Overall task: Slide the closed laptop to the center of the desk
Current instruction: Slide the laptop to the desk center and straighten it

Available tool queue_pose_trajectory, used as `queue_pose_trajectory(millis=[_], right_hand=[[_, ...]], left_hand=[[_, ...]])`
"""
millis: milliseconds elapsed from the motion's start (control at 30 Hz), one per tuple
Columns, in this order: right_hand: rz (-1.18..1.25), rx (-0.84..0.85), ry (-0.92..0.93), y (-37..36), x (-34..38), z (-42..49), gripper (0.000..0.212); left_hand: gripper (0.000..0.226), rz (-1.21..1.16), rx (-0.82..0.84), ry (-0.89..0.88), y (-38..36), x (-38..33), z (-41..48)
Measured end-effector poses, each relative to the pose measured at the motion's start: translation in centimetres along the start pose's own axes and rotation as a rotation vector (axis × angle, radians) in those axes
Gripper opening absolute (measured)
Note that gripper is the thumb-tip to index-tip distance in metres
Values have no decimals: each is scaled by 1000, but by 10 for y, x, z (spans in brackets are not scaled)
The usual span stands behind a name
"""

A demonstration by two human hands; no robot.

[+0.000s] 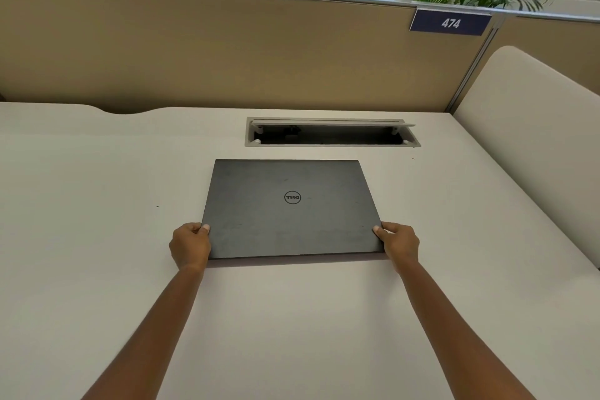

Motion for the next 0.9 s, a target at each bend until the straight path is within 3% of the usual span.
queue_pose_trajectory(millis=[467,567,733,900], right_hand=[[-9,37,-18,12,-6,6,30],[13,-81,2,27,-8,8,31],[-68,-250,178,33,6,-2,32],[-202,-170,439,3,36,-28,29]], left_hand=[[29,44,67,-39,0,2,2],[32,118,69,-87,4,0,2],[39,308,20,-279,3,-19,-4],[46,438,177,-571,-27,-51,-18]])
Point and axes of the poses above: each hand's wrist, its own z-axis towards the middle knuckle, its own y-axis out of the back of the hand, x = y × z, the point moved 5 cm from there along z, towards the middle knuckle, and after that the axes turned 13 degrees about -y, right-handed, at the moved point
